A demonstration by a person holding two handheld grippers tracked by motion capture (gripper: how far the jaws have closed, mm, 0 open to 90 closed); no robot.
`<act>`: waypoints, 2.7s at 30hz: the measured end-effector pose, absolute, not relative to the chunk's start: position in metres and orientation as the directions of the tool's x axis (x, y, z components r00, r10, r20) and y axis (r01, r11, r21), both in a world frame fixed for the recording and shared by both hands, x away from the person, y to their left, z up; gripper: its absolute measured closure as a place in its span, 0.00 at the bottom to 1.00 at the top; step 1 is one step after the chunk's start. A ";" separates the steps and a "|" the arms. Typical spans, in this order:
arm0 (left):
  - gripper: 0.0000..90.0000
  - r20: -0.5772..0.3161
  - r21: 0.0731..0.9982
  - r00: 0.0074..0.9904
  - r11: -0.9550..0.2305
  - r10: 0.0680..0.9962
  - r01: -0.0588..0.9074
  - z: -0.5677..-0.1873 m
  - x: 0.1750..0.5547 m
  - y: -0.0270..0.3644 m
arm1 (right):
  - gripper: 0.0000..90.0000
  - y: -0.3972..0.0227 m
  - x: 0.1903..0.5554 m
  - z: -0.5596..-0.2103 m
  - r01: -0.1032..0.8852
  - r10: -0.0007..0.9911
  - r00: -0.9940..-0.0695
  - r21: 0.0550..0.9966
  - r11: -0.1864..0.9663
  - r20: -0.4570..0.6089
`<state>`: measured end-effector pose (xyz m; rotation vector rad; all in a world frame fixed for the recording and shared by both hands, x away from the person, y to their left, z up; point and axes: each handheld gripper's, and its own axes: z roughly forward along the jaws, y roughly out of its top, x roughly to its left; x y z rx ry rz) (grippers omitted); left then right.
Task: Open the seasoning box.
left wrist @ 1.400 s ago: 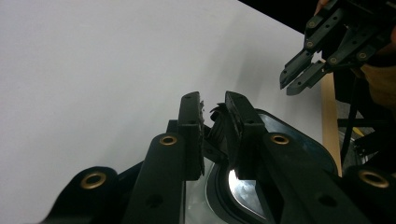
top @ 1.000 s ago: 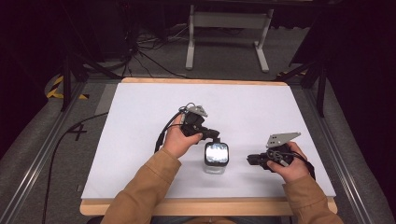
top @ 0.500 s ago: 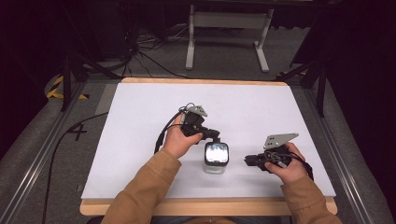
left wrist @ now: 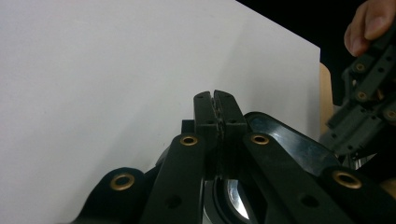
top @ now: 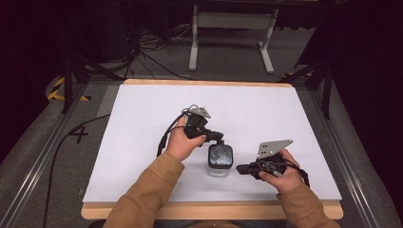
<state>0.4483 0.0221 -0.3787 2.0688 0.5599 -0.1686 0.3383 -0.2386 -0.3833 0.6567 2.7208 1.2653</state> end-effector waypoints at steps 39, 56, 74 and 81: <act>0.91 -0.311 0.727 0.943 -0.608 0.121 0.318 -0.325 0.376 0.035 | 1.00 -0.224 0.334 -0.365 0.264 0.462 -0.885 0.880 0.395 0.059; 0.91 -0.228 0.745 0.947 -0.586 0.225 0.319 -0.346 0.390 0.031 | 1.00 -0.221 0.335 -0.362 0.241 0.465 -0.884 0.891 0.385 0.038; 0.92 -0.292 0.841 0.929 -0.402 0.226 0.362 -0.338 0.411 0.039 | 0.99 -0.209 0.325 -0.383 0.259 0.389 -0.919 0.837 0.482 0.060; 0.96 -0.302 0.850 0.917 -0.362 0.260 0.382 -0.339 0.417 0.039 | 1.00 -0.205 0.323 -0.393 0.274 0.374 -0.925 0.808 0.522 0.072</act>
